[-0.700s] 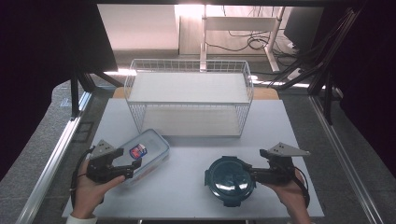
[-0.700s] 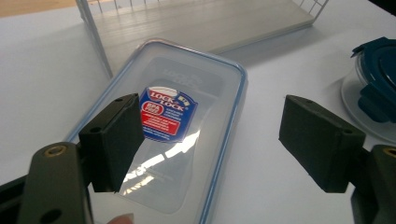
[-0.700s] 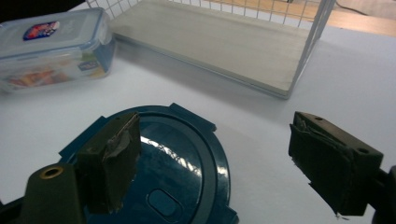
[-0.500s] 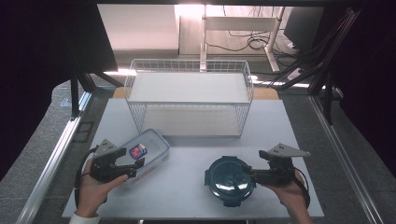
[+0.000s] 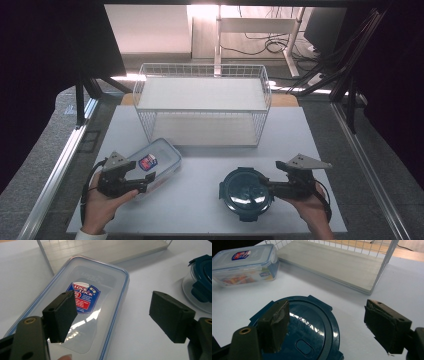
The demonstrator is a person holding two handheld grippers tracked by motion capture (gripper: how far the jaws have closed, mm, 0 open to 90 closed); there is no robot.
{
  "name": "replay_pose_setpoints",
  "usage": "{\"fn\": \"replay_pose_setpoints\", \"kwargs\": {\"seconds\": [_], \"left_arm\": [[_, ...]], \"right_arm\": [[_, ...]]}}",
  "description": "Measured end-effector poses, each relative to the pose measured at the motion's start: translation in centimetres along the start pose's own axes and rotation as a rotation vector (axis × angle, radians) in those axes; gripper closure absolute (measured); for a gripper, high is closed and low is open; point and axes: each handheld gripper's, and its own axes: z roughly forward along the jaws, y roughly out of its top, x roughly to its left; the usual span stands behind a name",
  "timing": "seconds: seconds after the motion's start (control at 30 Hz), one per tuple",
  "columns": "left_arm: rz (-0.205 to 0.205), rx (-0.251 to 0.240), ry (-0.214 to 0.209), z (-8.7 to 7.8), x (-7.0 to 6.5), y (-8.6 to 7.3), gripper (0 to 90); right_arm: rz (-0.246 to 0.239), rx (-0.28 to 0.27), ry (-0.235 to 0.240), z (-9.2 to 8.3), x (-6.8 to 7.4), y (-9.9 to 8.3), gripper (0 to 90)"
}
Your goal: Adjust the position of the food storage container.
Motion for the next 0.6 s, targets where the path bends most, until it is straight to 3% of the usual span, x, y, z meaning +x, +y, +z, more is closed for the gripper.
{"fn": "replay_pose_setpoints", "kwargs": {"seconds": [0.6], "left_arm": [[-0.001, -0.009, -0.021, 0.00, 0.34, 0.57, 27.0]], "right_arm": [[0.017, 0.025, -0.006, 0.22, 0.16, -0.68, 21.9]]}}
